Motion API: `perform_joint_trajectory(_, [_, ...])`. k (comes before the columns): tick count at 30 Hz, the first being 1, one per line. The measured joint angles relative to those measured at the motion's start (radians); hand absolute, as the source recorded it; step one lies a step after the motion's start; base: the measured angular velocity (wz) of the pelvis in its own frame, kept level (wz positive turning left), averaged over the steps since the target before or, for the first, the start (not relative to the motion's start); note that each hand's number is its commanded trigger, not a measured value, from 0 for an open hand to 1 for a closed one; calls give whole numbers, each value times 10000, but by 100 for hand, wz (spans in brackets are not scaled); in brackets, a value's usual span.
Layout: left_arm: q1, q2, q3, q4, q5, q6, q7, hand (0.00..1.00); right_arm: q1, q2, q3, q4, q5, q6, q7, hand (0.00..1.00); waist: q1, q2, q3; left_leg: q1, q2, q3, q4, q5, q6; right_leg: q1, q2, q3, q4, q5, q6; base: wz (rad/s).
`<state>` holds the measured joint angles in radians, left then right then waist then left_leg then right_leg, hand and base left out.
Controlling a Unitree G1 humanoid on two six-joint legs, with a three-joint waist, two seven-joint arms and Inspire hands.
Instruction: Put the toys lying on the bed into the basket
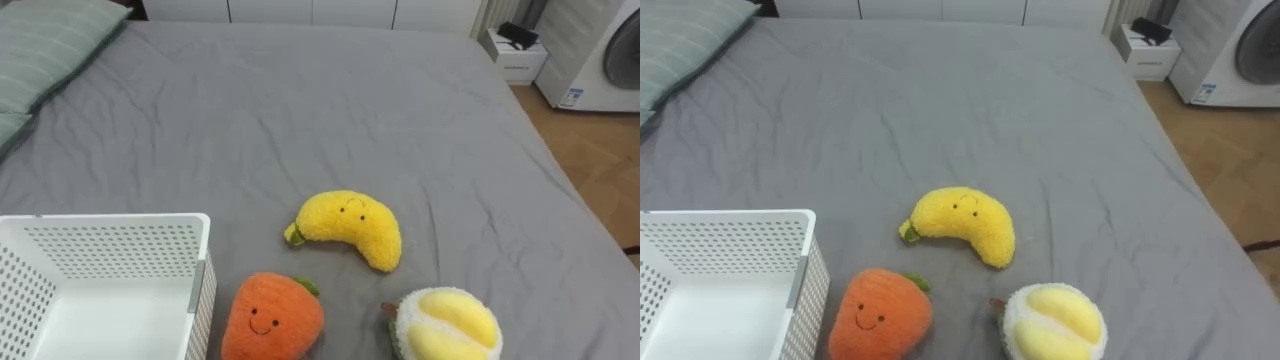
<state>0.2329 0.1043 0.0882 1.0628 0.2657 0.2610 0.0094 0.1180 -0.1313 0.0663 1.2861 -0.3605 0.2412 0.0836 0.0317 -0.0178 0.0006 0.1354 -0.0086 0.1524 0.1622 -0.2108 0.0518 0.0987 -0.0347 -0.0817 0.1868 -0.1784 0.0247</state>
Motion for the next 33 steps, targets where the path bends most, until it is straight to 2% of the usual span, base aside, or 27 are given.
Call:
perform_joint_trajectory(8, [-16, 12, -328, -28, -2, -90, -1, 0, -87, 5, 7, 19, 106, -9, 88, 0, -4, -6, 11, -47, -1, -1, -3, 0, 0, -20, -3, 2, -7, -3, -1, 0])
perform_joint_trajectory(16, [13, -8, -110, 183, 7, -44, -29, 0, -172, 4, -134, 375, 1907, 0, 2, 0, 11, -22, 6, -18, -2, 72, -102, 7, -2, -87, 1, 46, 4, -3, -1, -1])
perform_joint_trajectory(19, [20, -2, 35, 183, 4, -15, -145, 0, -155, 1, -551, 653, 2796, -5, -159, 0, -15, -27, 12, 0, -3, 57, -103, 8, -3, -46, 2, 40, -8, -2, 0, 1])
perform_joint_trajectory(23, [-5, 6, 584, 169, 29, -10, -278, 0, 2, -71, -1807, 774, 3975, -9, -605, 0, -285, -63, 40, 66, -1, 33, -135, 6, -6, 62, 12, 62, -40, -31, -19, 0])
perform_joint_trajectory(26, [5, 49, 1415, 166, 46, -32, -368, 0, 134, -354, -2950, 813, 4865, -6, -797, 0, -522, -103, 44, 108, -7, 57, -143, 5, -6, 48, 4, 83, -7, -64, -42, -3])
perform_joint_trajectory(28, [3, 197, 1712, 146, 2, -30, -373, 0, 130, -682, -3515, 744, 5399, 8, -927, 0, -622, -209, 34, 113, -7, 86, -168, 5, -6, 13, 5, 113, 24, -70, -45, -9])
perform_joint_trajectory(30, [-76, 527, 1861, 127, 3, -41, -372, 0, -46, -1183, -4115, 548, 5795, -1, -1261, 0, -694, -346, 54, 79, -7, 124, -183, 9, -8, -55, 18, 155, 28, -67, -48, -8])
perform_joint_trajectory(31, [-102, 612, 1876, 126, 6, -47, -372, 0, -82, -1299, -4199, 392, 5841, -6, -1375, 0, -693, -409, 42, 65, -4, 153, -184, 12, -10, -85, 18, 168, 31, -62, -50, -11])
perform_joint_trajectory(33, [-132, 736, 2277, 130, 9, -122, -371, 0, -540, -1729, -4836, -147, 5877, -45, -1793, 0, -703, -544, 47, 21, 35, 366, -173, 21, -18, -211, 62, 328, 11, 22, -49, -21])
